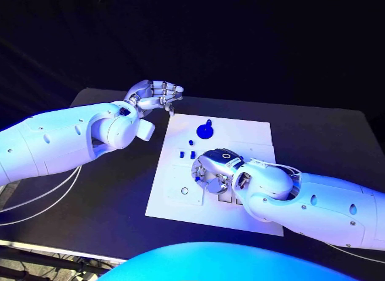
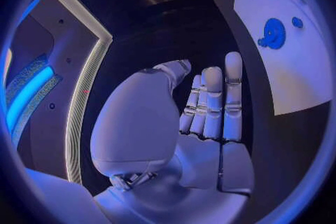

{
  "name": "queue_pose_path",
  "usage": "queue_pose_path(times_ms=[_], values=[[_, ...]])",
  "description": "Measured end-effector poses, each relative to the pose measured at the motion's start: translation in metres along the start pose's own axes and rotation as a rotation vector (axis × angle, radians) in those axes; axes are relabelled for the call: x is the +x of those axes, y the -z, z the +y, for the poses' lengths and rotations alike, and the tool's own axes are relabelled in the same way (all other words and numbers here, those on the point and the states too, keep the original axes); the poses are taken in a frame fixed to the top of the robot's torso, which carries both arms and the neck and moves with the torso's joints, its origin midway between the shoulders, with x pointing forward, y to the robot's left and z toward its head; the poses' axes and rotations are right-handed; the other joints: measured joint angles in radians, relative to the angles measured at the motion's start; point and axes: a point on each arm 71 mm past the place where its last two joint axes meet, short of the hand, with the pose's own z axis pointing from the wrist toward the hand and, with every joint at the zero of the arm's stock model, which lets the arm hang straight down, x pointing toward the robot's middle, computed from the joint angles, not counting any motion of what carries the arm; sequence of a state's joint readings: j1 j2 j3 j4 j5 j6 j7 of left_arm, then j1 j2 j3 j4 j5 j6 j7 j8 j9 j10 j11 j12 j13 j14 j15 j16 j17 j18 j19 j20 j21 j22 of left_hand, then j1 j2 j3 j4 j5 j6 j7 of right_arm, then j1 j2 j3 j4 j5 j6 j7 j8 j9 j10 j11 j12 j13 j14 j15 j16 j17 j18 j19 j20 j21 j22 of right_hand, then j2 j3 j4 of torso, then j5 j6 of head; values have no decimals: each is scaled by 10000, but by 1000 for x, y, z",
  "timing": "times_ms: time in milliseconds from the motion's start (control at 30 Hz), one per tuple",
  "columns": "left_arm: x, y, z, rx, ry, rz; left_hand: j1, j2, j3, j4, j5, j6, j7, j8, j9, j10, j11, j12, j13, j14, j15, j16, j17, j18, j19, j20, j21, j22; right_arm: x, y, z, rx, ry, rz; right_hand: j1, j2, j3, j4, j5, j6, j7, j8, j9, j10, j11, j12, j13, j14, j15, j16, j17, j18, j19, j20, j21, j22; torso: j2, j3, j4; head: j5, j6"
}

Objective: Assemble the parts on the task board

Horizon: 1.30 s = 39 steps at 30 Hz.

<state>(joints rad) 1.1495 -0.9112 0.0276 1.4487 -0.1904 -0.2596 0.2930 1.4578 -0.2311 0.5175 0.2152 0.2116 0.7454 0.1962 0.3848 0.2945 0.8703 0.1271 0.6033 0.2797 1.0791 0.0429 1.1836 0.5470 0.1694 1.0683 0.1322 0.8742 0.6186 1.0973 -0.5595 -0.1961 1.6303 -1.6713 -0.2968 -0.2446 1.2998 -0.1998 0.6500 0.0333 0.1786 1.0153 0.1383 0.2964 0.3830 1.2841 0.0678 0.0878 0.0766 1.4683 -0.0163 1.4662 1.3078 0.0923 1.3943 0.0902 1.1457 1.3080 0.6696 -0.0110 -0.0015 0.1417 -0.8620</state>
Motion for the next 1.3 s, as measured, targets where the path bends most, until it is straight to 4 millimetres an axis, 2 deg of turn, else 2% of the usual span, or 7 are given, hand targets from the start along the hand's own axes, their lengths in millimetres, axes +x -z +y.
queue_pose_path(times_ms=[267, 467, 533, 700, 867, 1067, 1300], values=[[0, 0, 0, -13, -31, 4, 0, 0, 0, 0, 0, 0, 0, 0, 1, 0, 0, 0, 0, 0, 0, 0, 0, -1, 0, 0, 0, 0, 0, 0, -1, 50, -8, -24, -52, -52, -46, -13, 17, -168, 91, -141, -75, -121, 66, -68, 26, -21, 54, 0, -1, 0, -50, 50, -159, -1, 0, 1, 2, -5, -1], [0, 0, 0, -19, -49, 7, 0, 0, 0, 0, 0, 0, 0, 0, -4, 0, 0, 0, -4, 0, 0, 0, 1, 0, 0, 0, 0, 1, 1, 2, -1, 85, -56, -86, -230, -243, -141, -4, 18, -661, 126, -543, -205, -614, 141, -171, 46, -20, 167, -39, -157, 0, -232, 154, -577, -2, 0, 6, 1, -4, 3], [0, 0, 0, -20, -53, 7, 0, 0, 0, 0, 0, 0, 0, 0, -16, -4, 4, 0, -13, 0, 0, 0, 1, -1, 0, 0, 0, 1, 1, 4, -1, 108, -83, -113, -214, -390, -180, -43, 18, -727, 145, -629, -231, -760, 119, -172, 5, -35, 182, -70, -231, 1, -252, 170, -674, -2, -1, 7, 1, -4, 12], [-1, 0, 0, -24, -64, -2, 0, 0, 0, 0, 0, 0, 0, 0, -16, -36, 36, 0, -13, 0, 0, 0, -10, -1, 0, 0, -40, 1, 0, 10, -3, 247, -160, -202, -297, -544, -345, -8, 39, -881, 133, -723, -263, -1077, 291, -189, -95, -35, 182, -139, -413, 0, -345, 197, -954, -3, -9, 7, -2, -15, 33], [-1, 0, 0, -27, -71, -6, 0, 0, 0, 0, 0, 0, 0, 0, -15, -36, 36, 0, -13, 0, 0, 0, -9, -1, 0, 0, -40, -8, -3, 17, -7, 414, -186, -280, -403, -649, -525, 50, 132, -920, 100, -801, -280, -1196, 270, -113, -46, -35, 182, -214, -533, -1, -356, 209, -1106, -79, -12, 7, -6, -19, 48], [-3, 0, 1, -35, -84, -30, 0, 0, 0, 0, 0, 0, 0, 0, -27, -36, 36, 0, -25, 0, 0, 0, -9, -1, 0, 0, -40, -8, -16, 30, -13, 619, -120, -511, -443, -689, -692, 82, 171, -920, 100, -801, -280, -1235, 230, -76, -47, -35, 182, -269, -623, -1, -427, 209, -1215, -131, -12, 5, -8, -57, 93], [-4, 1, 1, -45, -99, -58, 0, 0, 0, 0, 0, 0, 0, 0, -27, -36, 35, 0, -24, 0, 0, 0, -9, -1, 0, 0, -40, -8, -45, 52, -42, 1356, 9, -1073, -442, -689, -920, 135, 226, -865, 154, -801, -280, -1309, 263, 50, -17, 1, 218, -270, -540, -1, -427, 209, -1215, -106, -18, -6, -18, -207, 217]])
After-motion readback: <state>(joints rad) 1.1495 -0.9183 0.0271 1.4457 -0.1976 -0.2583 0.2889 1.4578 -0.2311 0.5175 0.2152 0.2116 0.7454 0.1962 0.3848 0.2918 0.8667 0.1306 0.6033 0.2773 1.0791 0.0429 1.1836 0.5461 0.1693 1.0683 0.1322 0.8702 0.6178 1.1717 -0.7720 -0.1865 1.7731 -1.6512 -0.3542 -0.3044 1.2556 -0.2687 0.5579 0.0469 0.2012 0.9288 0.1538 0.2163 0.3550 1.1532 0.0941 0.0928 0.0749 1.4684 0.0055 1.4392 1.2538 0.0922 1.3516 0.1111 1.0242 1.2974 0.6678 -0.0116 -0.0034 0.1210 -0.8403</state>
